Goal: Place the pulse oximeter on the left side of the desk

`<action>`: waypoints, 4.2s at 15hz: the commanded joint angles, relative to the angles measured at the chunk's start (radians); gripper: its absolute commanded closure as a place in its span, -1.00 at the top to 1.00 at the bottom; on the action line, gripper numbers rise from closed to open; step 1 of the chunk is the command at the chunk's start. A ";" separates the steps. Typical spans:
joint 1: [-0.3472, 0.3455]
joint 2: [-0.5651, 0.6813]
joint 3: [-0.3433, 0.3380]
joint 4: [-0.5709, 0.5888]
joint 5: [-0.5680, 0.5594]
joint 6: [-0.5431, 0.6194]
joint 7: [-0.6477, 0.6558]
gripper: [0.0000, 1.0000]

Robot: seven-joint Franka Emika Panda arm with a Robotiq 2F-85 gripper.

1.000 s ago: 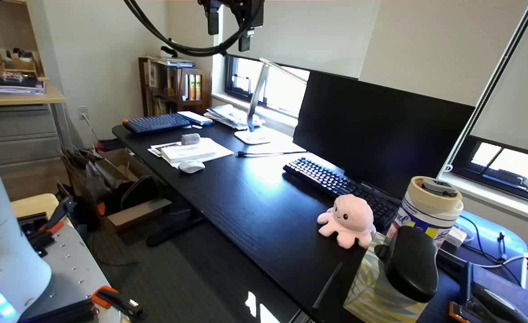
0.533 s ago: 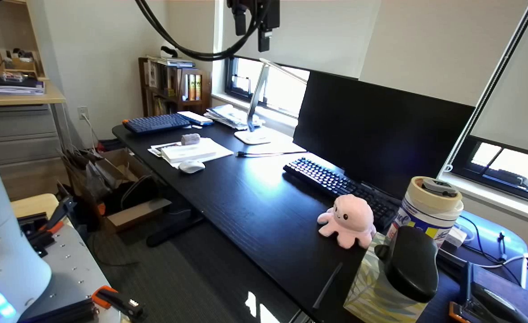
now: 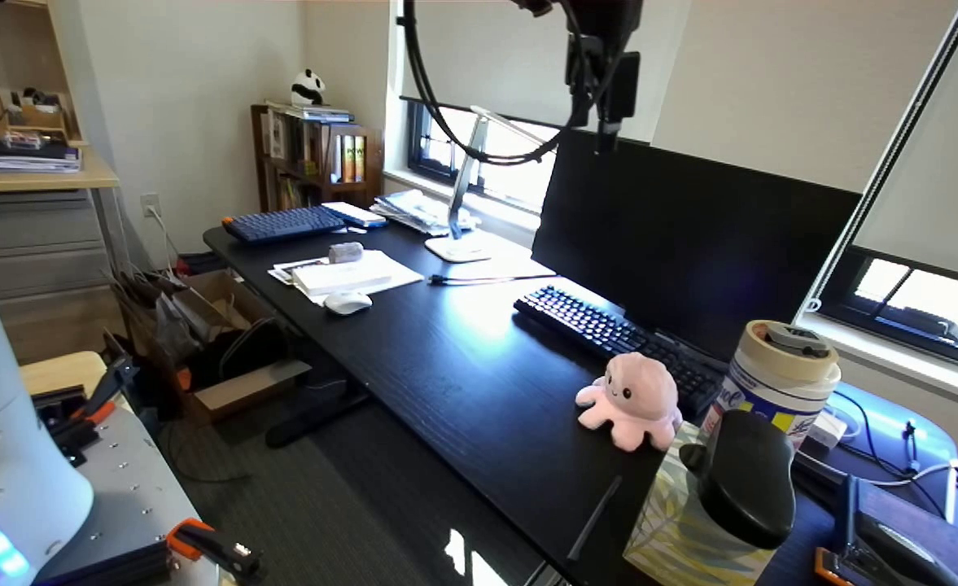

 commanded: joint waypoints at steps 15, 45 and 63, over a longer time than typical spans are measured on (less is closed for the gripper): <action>-0.191 0.486 -0.029 0.482 0.041 -0.133 0.096 1.00; -0.391 0.996 0.019 1.122 0.094 -0.306 0.293 -0.33; -0.425 0.806 0.063 1.100 0.115 -0.352 0.168 -0.74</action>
